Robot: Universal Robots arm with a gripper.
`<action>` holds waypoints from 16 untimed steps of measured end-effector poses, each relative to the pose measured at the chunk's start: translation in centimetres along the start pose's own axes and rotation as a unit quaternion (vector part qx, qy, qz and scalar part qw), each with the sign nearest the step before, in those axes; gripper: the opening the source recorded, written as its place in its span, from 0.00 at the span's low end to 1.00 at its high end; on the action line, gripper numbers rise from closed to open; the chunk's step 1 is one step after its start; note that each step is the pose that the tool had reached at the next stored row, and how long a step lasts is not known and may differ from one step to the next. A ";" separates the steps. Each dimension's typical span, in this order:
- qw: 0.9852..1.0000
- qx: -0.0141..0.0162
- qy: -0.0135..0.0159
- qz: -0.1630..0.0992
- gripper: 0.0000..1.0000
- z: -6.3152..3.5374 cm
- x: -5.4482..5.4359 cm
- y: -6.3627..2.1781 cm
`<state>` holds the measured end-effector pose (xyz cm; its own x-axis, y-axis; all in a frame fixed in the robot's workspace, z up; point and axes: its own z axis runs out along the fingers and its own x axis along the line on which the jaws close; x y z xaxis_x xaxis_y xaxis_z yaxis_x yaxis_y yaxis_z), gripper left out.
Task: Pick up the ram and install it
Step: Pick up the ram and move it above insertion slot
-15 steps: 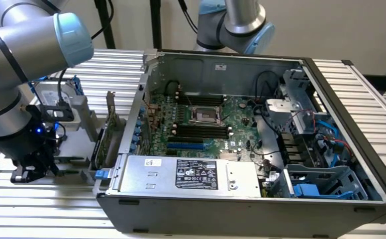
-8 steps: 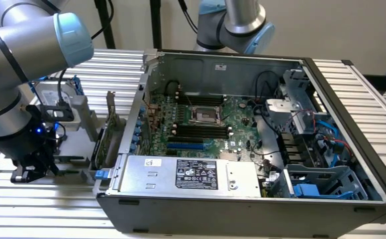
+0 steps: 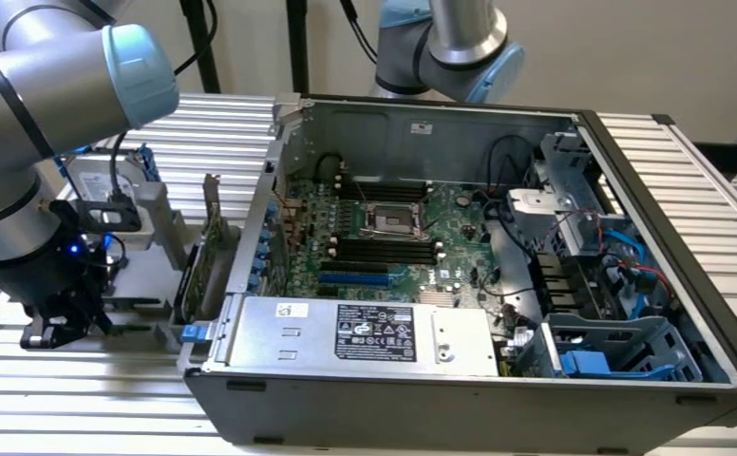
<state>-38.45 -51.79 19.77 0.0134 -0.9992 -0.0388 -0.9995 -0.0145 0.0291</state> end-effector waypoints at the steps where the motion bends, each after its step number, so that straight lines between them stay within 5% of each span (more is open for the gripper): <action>1: 1.000 0.000 0.000 0.000 0.13 -0.02 0.0 0.00; 10: 1.000 0.000 0.000 0.000 0.13 -1.35 -0.1 -0.02; 16: 1.000 0.000 0.000 0.000 0.13 -3.81 -0.1 0.01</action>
<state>-38.35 -51.79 23.57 0.0133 -0.9992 -0.0387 -0.9995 -0.0144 0.0296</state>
